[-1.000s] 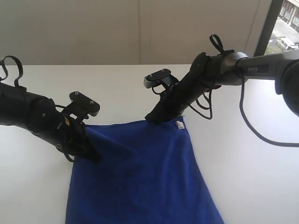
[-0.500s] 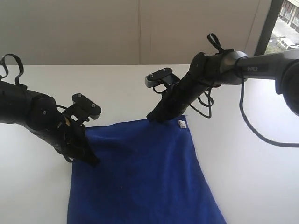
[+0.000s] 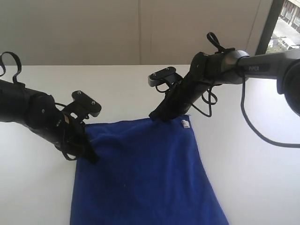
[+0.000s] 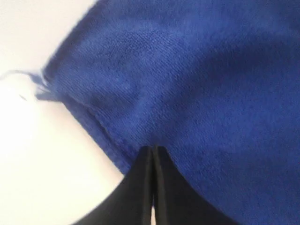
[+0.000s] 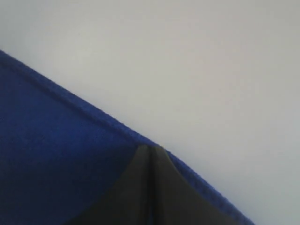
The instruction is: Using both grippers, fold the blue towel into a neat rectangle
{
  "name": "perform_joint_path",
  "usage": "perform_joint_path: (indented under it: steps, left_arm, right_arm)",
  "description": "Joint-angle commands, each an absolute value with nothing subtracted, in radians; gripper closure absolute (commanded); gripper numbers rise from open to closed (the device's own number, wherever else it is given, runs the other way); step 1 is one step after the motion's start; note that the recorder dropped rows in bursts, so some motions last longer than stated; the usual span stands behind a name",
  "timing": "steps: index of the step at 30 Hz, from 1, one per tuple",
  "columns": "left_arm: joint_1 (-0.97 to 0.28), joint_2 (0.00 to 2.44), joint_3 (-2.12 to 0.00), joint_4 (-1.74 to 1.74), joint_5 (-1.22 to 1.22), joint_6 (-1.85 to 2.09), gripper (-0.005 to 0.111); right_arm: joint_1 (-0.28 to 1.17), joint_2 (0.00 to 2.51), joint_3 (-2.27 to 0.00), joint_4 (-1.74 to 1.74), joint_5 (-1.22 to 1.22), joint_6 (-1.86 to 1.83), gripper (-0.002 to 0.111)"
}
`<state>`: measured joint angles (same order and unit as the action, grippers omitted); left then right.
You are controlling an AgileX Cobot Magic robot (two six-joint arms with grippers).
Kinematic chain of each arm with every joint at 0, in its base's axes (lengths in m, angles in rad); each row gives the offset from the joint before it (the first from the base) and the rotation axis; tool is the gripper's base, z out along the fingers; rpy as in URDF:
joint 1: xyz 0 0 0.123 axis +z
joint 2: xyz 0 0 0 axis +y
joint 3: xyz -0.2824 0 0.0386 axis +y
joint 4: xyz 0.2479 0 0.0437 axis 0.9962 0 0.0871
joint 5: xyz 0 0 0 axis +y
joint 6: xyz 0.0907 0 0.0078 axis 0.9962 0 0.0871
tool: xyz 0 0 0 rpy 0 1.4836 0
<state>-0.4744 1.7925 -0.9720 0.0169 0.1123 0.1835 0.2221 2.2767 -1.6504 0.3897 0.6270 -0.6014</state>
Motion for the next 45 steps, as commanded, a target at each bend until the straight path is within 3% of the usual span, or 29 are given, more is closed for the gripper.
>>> perform_joint_path:
  steps: [1,13,20,29,35,45]
  left_arm:
    - [-0.47,1.704,-1.018,0.015,0.072,0.194,0.107]
    - [-0.501,1.639,-0.964,-0.082,0.36,0.212,0.107]
    - [-0.511,1.551,-0.876,-0.086,0.352,0.165,0.107]
    - [-0.511,1.296,-0.829,-0.103,0.443,0.153,0.107]
    - [-0.511,1.153,-0.796,-0.103,0.498,0.153,0.107]
    - [-0.511,1.07,-0.776,-0.103,0.555,0.153,0.107]
  right_arm:
    - [0.219,2.274,-1.644,0.374,0.626,-0.603,0.108]
    - [0.219,2.145,-1.644,0.354,0.647,-0.605,0.108]
    - [0.233,2.145,-1.604,0.558,0.943,-0.82,0.108]
    - [0.301,2.201,-1.566,0.57,0.799,-0.78,0.108]
    - [0.299,2.208,-1.566,0.381,0.748,-0.624,0.108]
    - [0.285,2.208,-1.566,0.206,0.703,-0.38,0.108]
